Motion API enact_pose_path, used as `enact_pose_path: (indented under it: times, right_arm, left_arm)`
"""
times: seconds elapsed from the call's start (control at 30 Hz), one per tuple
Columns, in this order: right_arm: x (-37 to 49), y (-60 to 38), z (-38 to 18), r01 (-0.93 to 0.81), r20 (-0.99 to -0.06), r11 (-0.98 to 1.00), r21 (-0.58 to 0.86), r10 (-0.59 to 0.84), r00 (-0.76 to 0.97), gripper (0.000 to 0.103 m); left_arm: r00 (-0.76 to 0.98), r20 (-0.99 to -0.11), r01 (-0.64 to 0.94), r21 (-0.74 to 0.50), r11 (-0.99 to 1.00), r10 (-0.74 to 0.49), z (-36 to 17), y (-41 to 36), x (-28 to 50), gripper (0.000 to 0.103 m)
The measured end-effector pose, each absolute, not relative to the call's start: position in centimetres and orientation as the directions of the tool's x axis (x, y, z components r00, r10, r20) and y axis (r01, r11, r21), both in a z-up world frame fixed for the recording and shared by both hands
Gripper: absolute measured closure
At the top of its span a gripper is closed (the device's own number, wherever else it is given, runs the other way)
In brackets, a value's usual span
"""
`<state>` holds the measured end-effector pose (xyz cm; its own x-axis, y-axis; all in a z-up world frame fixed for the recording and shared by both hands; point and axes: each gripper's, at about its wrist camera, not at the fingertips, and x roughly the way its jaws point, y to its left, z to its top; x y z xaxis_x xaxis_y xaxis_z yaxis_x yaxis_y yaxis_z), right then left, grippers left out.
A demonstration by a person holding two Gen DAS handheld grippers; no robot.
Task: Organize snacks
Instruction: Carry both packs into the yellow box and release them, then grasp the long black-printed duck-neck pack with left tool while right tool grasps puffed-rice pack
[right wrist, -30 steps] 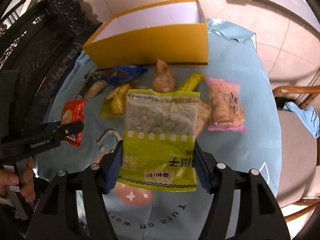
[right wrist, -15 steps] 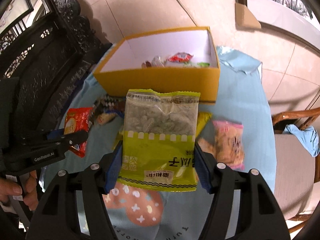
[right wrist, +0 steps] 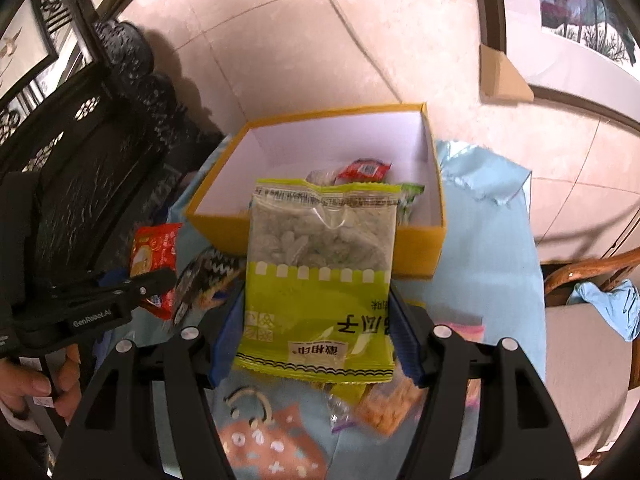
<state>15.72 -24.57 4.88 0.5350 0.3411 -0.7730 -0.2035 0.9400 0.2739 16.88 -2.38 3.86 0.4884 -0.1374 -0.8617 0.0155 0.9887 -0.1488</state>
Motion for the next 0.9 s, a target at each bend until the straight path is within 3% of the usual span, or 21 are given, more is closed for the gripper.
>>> enact_pose_path:
  times: [0.33,0.63,0.7,0.73,0.77,0.9]
  right_arm:
    - [21.7,-24.7,5.1,-0.154,-0.754,0.948,0.277,0.314,0.577,0.037]
    - [26.7,-23.5,3.1,-0.100,-0.759,0.958,0.268,0.274,0.590,0.037]
    - [27.6,-23.3,2.2,-0.084,-0.771,0.963,0.258,0.257,0.583,0.036]
    - [27.9,-23.2,1.8,-0.079,-0.775,0.962,0.260,0.257,0.577,0.034]
    - [28.2,-23.1,1.3,-0.065,-0.786,0.967,0.248,0.240,0.569,0.033]
    - [27.5,-23.3,1.1,-0.047,-0.773,0.972,0.231,0.212,0.598,0.026]
  left_arm:
    - [0.523,-0.845,0.015,-0.122,0.992,-0.111,5.1,-1.9,24.6,0.059]
    - [0.473,-0.875,0.008,-0.116,0.993,-0.107,2.1,-3.5,30.2,0.058]
    - [0.474,-0.875,-0.006,-0.110,0.994,-0.094,1.6,-3.7,30.8,0.044]
    - [0.481,-0.872,-0.013,-0.107,0.994,-0.087,1.6,-3.6,30.9,0.021]
    - [0.497,-0.865,-0.022,-0.093,0.995,-0.069,1.7,-3.6,30.8,0.006]
    - [0.528,-0.848,-0.011,-0.056,0.998,-0.042,2.2,-3.3,30.1,0.006]
